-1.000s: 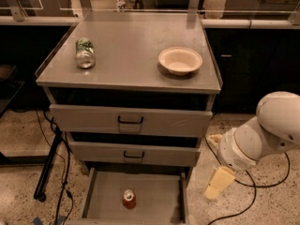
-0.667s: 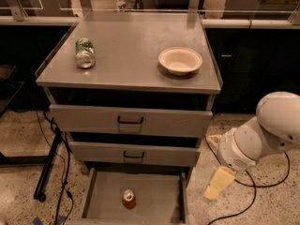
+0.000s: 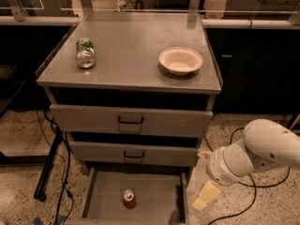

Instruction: Pick coke can from bottom drawer and place on counter

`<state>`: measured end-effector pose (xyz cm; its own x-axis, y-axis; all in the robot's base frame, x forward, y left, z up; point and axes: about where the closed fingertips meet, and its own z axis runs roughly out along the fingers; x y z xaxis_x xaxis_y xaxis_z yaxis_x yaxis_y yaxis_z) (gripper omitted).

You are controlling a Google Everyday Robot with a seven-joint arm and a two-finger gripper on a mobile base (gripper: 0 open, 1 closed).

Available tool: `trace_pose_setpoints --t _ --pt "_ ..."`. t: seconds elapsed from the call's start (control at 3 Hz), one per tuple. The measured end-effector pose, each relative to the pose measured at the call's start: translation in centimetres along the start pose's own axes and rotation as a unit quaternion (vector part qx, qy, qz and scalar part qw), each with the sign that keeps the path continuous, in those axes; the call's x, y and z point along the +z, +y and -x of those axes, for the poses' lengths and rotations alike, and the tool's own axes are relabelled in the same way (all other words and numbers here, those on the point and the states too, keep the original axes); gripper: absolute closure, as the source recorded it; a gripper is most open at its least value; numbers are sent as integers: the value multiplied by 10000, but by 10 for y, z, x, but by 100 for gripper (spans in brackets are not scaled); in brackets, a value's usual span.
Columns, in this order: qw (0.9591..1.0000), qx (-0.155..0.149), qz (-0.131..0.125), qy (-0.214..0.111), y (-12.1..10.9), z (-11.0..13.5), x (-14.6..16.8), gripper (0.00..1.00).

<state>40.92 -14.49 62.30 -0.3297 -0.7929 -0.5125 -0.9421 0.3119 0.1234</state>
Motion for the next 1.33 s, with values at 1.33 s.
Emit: trace_pose_setpoints --t 1.33 --pt "9983 49 -11 -576 -13 -13 76 0"
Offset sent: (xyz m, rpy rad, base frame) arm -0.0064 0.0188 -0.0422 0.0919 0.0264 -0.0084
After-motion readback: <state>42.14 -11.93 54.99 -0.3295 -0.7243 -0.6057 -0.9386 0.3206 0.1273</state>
